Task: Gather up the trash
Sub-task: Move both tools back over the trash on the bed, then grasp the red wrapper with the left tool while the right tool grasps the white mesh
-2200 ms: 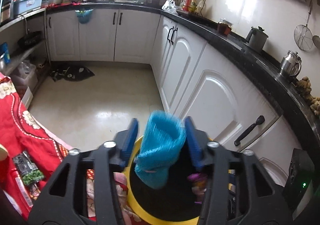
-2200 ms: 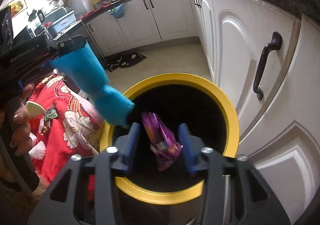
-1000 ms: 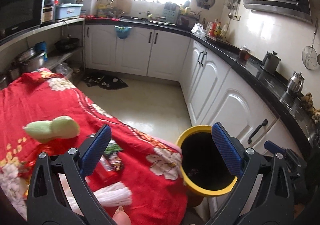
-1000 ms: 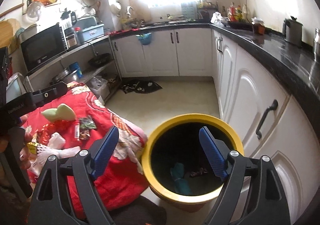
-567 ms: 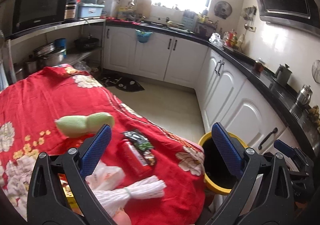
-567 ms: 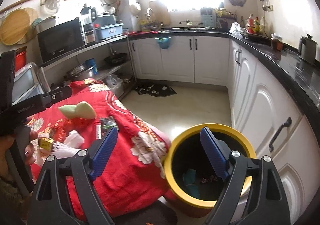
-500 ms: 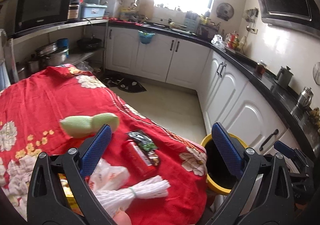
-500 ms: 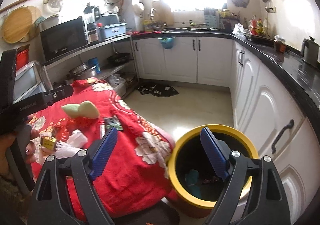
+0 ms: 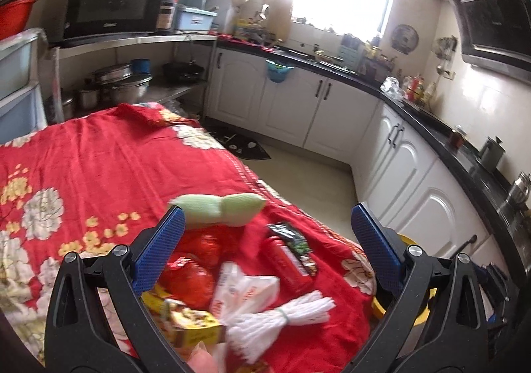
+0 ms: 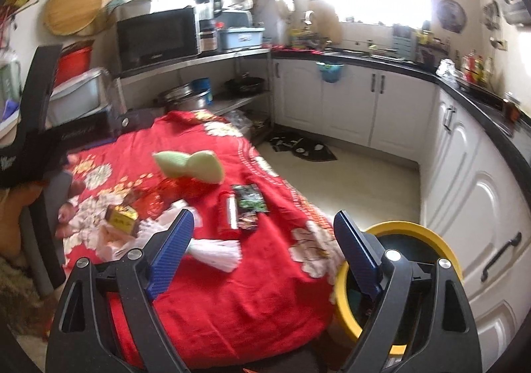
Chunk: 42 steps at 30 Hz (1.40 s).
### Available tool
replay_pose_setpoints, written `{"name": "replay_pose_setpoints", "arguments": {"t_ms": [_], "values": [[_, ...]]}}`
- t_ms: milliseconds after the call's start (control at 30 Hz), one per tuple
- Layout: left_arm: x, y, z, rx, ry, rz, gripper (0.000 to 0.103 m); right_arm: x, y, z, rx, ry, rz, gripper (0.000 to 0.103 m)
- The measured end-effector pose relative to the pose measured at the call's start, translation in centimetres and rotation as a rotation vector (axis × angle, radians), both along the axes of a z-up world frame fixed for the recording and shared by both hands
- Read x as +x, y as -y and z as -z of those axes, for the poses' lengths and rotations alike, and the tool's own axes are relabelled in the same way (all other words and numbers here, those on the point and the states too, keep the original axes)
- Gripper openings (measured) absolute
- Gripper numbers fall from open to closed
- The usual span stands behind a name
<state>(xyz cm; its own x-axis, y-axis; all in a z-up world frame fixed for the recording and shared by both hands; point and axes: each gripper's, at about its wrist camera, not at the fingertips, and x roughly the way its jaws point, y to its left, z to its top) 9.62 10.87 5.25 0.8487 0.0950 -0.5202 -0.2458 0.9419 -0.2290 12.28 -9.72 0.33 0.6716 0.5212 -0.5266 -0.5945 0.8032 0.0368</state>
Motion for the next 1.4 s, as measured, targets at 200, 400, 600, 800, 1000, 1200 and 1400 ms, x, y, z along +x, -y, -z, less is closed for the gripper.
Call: {"name": "replay_pose_setpoints", "arguments": {"t_ms": [200, 400, 600, 800, 1000, 1200, 1400], "values": [[-1.0, -3.6, -0.1, -0.018, -0.004, -0.069, 0.092, -0.8, -3.6, 1.2, -0.052, -0.012, -0.098, 0.083], [-2.1, -7.1, 0.3, -0.025, -0.024, -0.137, 0.092, -1.6, -7.1, 3.2, -0.097, -0.038, -0.195, 0.083], [-2.9, -10.3, 2.2, -0.078, -0.092, -0.181, 0.092, -1.7, -9.7, 5.3, -0.148, -0.065, -0.262, 0.083], [-3.4, -12.3, 5.4, -0.164, -0.173, -0.195, 0.092, -1.6, -11.6, 7.2, -0.184, -0.08, -0.303, 0.083], [-4.0, -14.4, 9.1, -0.4, -0.203, -0.158, 0.092, -1.1, -12.9, 8.7, -0.209, -0.091, -0.325, 0.083], [-4.7, -16.5, 11.9, -0.606, -0.198, -0.176, 0.092, -0.4, -13.8, 9.4, -0.212, -0.113, -0.336, 0.083], [-4.8, -16.8, 13.2, -0.79, -0.197, -0.169, 0.08, 0.1, -14.2, 10.4, -0.235, -0.146, -0.346, 0.076]]}}
